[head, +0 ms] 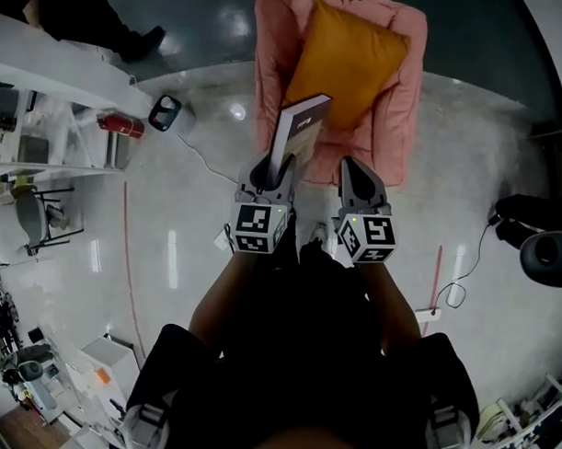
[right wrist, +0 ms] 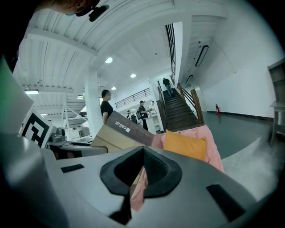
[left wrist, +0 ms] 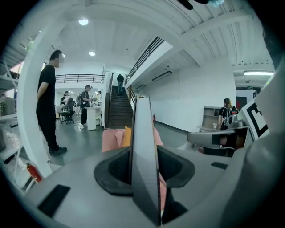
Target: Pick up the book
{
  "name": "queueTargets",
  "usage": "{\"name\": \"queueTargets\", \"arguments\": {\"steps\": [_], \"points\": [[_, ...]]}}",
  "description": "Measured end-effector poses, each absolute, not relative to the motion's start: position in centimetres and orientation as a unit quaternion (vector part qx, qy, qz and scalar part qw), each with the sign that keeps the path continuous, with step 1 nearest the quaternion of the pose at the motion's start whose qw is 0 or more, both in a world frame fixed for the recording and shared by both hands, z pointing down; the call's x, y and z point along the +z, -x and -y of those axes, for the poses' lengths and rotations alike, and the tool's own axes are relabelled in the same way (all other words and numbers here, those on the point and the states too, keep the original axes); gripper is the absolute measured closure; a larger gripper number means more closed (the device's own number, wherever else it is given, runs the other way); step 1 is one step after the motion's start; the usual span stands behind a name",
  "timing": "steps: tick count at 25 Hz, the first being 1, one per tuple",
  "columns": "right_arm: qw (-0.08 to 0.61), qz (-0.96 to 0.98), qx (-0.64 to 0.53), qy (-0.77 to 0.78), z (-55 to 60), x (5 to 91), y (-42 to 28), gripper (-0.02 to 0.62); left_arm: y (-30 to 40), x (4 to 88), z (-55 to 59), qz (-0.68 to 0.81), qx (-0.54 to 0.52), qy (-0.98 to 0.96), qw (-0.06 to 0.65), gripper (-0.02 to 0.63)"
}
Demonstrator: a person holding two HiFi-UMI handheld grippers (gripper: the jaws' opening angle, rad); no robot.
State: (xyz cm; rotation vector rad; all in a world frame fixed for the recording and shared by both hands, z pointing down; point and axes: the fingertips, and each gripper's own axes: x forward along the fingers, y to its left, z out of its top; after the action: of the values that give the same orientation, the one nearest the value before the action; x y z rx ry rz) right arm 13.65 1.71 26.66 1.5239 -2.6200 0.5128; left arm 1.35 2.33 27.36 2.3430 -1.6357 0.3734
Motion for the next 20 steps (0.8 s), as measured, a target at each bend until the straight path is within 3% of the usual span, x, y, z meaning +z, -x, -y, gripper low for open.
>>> {"name": "queueTargets", "arguments": {"steps": [15,20], "points": [[0.038,0.854,0.154,-0.496,-5.2,23.9,-10.1,0.594,3.3,23.6,-6.6,0.577,0.077,-0.802,0.132,0.453],[0.037,0.853,0.137,-0.503,-5.2,23.2,-10.0,0.594,2.9,23.0,-6.1,0.565,0.079,-0.816,0.094,0.453]]}}
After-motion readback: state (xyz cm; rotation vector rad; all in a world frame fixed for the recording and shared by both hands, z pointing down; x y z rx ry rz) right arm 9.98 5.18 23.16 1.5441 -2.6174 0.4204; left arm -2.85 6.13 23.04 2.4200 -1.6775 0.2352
